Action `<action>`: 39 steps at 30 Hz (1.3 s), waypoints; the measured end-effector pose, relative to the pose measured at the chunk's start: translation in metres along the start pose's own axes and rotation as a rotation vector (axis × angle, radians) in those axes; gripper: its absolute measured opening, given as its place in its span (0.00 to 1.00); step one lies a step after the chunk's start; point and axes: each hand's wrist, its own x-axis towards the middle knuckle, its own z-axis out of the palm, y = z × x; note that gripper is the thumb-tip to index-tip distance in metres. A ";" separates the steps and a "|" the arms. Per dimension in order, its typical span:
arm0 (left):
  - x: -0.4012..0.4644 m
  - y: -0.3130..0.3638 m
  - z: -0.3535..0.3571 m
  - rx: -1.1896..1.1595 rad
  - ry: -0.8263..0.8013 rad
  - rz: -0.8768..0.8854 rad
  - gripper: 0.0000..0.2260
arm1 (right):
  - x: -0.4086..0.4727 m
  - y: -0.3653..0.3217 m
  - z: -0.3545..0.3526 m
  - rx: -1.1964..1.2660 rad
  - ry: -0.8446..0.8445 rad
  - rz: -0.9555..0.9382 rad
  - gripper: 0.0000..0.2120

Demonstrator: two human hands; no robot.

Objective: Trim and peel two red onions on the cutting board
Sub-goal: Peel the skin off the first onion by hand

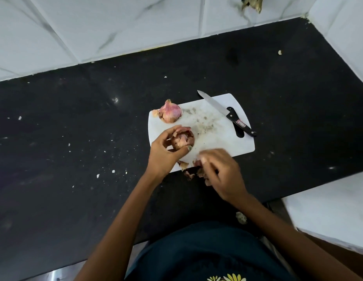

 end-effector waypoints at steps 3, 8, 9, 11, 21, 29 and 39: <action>-0.007 0.001 0.001 -0.009 -0.135 -0.020 0.26 | 0.034 -0.015 -0.017 0.214 0.100 0.206 0.10; -0.009 0.007 0.000 -0.092 -0.240 -0.080 0.30 | 0.064 -0.013 -0.027 0.400 -0.244 0.378 0.17; -0.008 0.008 0.000 -0.100 -0.251 -0.088 0.31 | 0.066 -0.013 -0.026 0.392 -0.253 0.384 0.16; -0.007 0.011 0.001 -0.122 -0.262 -0.106 0.31 | 0.067 -0.014 -0.025 0.393 -0.223 0.396 0.14; -0.012 0.020 0.007 -0.271 -0.234 -0.180 0.27 | 0.063 -0.024 -0.030 0.331 -0.084 0.311 0.11; -0.010 0.028 0.012 -0.252 -0.324 -0.227 0.23 | 0.061 -0.010 -0.040 0.390 -0.008 0.411 0.09; -0.006 0.032 0.014 -0.349 -0.353 -0.264 0.22 | 0.057 0.005 -0.045 0.541 0.259 0.685 0.06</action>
